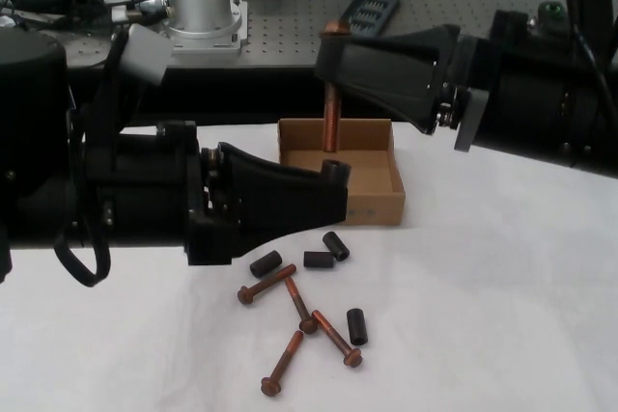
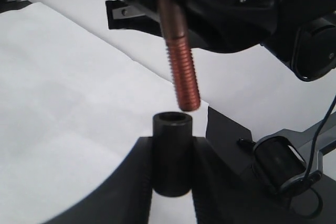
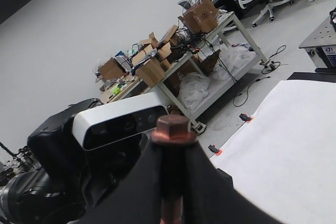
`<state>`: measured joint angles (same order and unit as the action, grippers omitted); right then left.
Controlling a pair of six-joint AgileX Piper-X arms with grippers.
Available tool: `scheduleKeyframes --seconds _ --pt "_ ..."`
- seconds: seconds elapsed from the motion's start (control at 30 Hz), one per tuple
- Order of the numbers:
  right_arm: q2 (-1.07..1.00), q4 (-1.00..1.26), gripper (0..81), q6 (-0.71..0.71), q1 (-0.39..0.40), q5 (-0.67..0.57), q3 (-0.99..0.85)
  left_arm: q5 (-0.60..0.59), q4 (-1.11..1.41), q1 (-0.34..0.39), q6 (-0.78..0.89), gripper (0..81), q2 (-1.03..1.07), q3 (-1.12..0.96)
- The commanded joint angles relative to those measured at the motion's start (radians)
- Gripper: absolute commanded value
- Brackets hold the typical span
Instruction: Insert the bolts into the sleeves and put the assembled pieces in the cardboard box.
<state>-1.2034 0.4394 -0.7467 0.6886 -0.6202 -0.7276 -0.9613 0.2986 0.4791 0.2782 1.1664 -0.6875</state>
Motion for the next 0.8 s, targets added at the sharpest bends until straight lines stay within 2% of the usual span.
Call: scheduleKeyframes --seconds 0.0,0.57,0.77 --pt "0.0 0.024 1.7 0.007 -0.001 0.004 -0.007 -0.017 0.05 -0.002 0.016 0.6 -0.012 -0.004" --pt "0.0 0.022 1.7 0.026 -0.046 -0.018 -0.007 -0.039 0.1 -0.002 0.059 0.6 -0.012 -0.004" --pt "0.0 0.016 1.7 0.026 -0.046 -0.017 -0.007 0.006 0.1 -0.002 0.054 0.6 -0.012 -0.004"
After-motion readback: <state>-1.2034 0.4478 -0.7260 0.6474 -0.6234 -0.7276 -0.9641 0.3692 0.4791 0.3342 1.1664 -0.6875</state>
